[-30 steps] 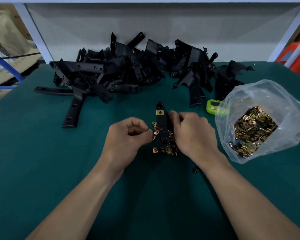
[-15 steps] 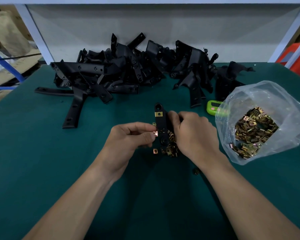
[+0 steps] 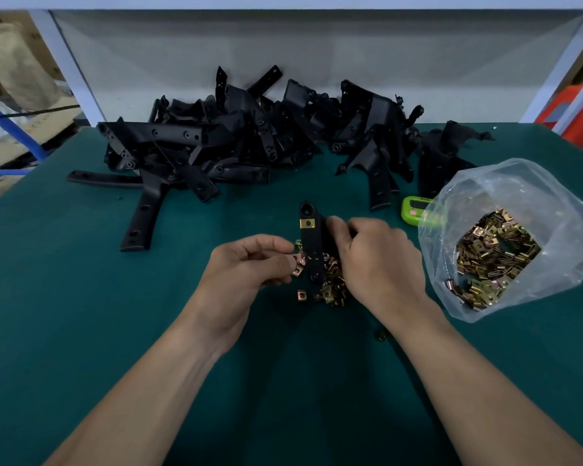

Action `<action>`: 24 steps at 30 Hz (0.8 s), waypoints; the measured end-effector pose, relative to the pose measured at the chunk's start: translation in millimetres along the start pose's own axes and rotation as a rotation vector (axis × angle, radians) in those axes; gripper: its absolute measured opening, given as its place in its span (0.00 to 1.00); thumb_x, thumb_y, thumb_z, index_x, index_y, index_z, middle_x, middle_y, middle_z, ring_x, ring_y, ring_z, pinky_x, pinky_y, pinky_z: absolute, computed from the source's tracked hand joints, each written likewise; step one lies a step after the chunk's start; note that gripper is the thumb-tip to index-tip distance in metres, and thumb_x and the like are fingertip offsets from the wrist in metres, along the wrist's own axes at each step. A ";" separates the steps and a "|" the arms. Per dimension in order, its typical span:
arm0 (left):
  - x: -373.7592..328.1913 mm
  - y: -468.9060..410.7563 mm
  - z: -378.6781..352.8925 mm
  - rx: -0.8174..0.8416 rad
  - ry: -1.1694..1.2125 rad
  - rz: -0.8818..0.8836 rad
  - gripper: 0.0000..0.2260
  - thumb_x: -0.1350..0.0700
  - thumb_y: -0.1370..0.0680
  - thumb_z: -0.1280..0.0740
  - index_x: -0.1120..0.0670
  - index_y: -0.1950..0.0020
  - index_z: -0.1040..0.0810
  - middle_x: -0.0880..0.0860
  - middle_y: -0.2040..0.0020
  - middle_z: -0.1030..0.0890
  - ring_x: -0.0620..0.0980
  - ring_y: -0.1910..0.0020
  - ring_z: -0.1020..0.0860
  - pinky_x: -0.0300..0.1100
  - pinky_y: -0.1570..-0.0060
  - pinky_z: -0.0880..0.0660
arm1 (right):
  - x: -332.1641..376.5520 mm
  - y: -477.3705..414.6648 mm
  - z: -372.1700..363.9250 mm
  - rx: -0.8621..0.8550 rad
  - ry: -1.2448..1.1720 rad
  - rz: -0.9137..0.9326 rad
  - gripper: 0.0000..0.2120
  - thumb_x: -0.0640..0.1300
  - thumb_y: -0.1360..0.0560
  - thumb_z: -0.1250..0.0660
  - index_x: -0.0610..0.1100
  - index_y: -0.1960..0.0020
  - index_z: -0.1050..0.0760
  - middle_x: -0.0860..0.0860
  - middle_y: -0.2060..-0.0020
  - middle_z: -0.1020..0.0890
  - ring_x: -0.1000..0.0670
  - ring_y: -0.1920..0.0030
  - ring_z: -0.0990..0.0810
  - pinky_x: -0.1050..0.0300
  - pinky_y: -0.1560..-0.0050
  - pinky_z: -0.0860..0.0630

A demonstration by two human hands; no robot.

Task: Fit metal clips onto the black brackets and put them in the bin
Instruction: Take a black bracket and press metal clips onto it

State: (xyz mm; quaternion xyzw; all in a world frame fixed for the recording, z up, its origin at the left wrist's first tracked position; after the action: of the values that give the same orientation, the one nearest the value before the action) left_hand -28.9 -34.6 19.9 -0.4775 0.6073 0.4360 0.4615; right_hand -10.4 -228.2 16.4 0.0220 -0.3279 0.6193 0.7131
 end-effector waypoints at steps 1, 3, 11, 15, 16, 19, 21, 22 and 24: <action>0.0 -0.1 0.0 0.007 -0.002 0.001 0.09 0.66 0.29 0.24 0.51 0.59 0.13 0.53 0.64 0.18 0.47 0.65 0.21 0.35 0.60 0.23 | -0.7 -0.2 0.4 -0.002 -0.003 0.000 0.30 0.69 0.19 0.47 0.48 0.69 0.32 0.55 0.76 0.26 0.51 0.75 0.28 0.58 0.73 0.41; 0.5 0.2 -1.3 0.019 -0.002 0.003 0.09 0.65 0.30 0.23 0.51 0.59 0.13 0.52 0.64 0.19 0.46 0.65 0.21 0.35 0.60 0.22 | -0.6 -0.2 0.3 0.010 0.002 0.012 0.31 0.70 0.19 0.48 0.48 0.68 0.32 0.55 0.76 0.26 0.51 0.74 0.28 0.58 0.73 0.40; 2.9 -1.1 1.4 0.025 0.002 0.008 0.13 0.66 0.35 0.21 0.57 0.53 0.17 0.53 0.66 0.19 0.47 0.67 0.21 0.35 0.62 0.23 | 7.1 3.4 3.9 0.013 0.067 0.076 0.29 0.69 0.18 0.48 0.49 0.68 0.34 0.54 0.76 0.27 0.51 0.76 0.31 0.58 0.73 0.43; 0.5 -4.9 5.7 0.046 0.000 0.027 0.18 0.66 0.35 0.23 0.60 0.46 0.18 0.57 0.65 0.18 0.49 0.67 0.21 0.36 0.63 0.23 | 14.1 3.5 2.3 -0.024 0.142 0.099 0.28 0.68 0.18 0.48 0.49 0.67 0.36 0.55 0.75 0.30 0.52 0.75 0.36 0.57 0.72 0.48; 0.5 -5.4 6.5 0.057 -0.009 0.028 0.18 0.68 0.34 0.23 0.60 0.45 0.18 0.57 0.65 0.18 0.49 0.67 0.22 0.36 0.63 0.23 | 15.8 3.3 1.7 -0.027 0.159 0.103 0.28 0.68 0.18 0.49 0.49 0.67 0.36 0.55 0.75 0.30 0.50 0.75 0.35 0.57 0.72 0.48; 2.7 -5.2 7.3 0.063 -0.061 0.025 0.17 0.72 0.30 0.26 0.59 0.43 0.18 0.58 0.66 0.19 0.49 0.69 0.23 0.36 0.64 0.23 | 16.9 4.1 -0.3 0.000 0.196 0.117 0.27 0.69 0.19 0.49 0.49 0.65 0.33 0.53 0.74 0.27 0.45 0.73 0.31 0.57 0.73 0.46; 5.2 -3.7 6.9 0.079 -0.082 0.024 0.18 0.73 0.29 0.27 0.57 0.44 0.18 0.57 0.67 0.18 0.49 0.70 0.22 0.35 0.65 0.24 | 16.5 7.4 0.4 0.008 0.211 0.131 0.27 0.69 0.19 0.48 0.50 0.65 0.33 0.54 0.74 0.28 0.47 0.74 0.33 0.58 0.73 0.46; 6.3 -3.0 7.1 0.084 -0.089 0.021 0.18 0.73 0.29 0.27 0.56 0.44 0.17 0.57 0.67 0.18 0.49 0.70 0.22 0.35 0.65 0.24 | 17.0 9.2 0.6 0.010 0.221 0.143 0.27 0.68 0.19 0.48 0.50 0.66 0.34 0.54 0.75 0.29 0.49 0.74 0.34 0.58 0.73 0.47; 9.2 -2.6 7.9 0.093 -0.087 0.023 0.19 0.73 0.29 0.26 0.53 0.46 0.17 0.57 0.67 0.18 0.49 0.69 0.22 0.35 0.65 0.24 | 18.3 11.8 0.8 0.021 0.232 0.165 0.26 0.68 0.19 0.48 0.51 0.66 0.36 0.54 0.74 0.28 0.50 0.74 0.35 0.58 0.73 0.47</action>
State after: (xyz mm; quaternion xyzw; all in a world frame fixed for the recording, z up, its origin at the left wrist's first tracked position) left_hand -26.3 -29.1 9.2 -0.4294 0.6116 0.4330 0.5041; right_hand -21.0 -209.9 21.6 -0.0690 -0.2375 0.6776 0.6927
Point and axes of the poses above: each hand's wrist, its own y-axis away from the middle knuckle, its own z-axis out of the back of the hand, x = y × z, the point moved 3 cm from there along -y, towards the middle knuckle
